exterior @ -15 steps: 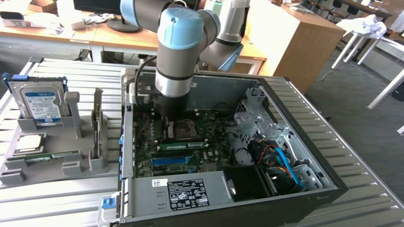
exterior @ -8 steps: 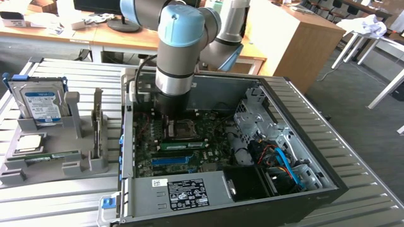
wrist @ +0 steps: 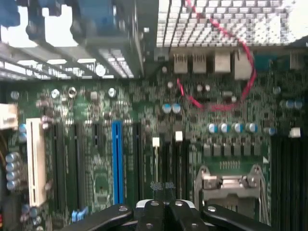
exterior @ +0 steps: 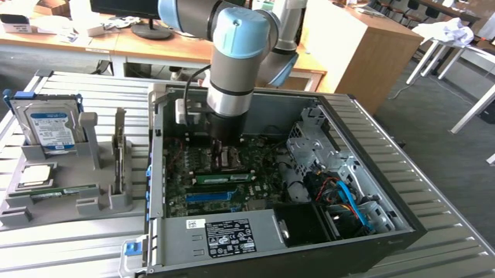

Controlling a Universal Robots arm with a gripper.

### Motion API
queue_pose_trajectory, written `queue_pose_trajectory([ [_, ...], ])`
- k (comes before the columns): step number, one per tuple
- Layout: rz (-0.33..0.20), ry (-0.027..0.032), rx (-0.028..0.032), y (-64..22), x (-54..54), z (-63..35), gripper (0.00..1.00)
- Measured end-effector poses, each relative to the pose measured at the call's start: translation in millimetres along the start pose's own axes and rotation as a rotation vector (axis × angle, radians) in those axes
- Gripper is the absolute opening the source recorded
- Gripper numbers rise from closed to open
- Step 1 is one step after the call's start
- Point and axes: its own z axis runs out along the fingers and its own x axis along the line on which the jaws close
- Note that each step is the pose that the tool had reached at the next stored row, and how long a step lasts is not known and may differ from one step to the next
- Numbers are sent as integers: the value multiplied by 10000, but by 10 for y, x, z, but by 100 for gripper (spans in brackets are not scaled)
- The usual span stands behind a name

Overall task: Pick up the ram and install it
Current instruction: 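Press down the ram until it locks into place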

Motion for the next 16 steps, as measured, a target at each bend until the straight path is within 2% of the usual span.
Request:
queue_pose_trajectory([
  [16,0,-6,-6,-297,-11,-108,10],
])
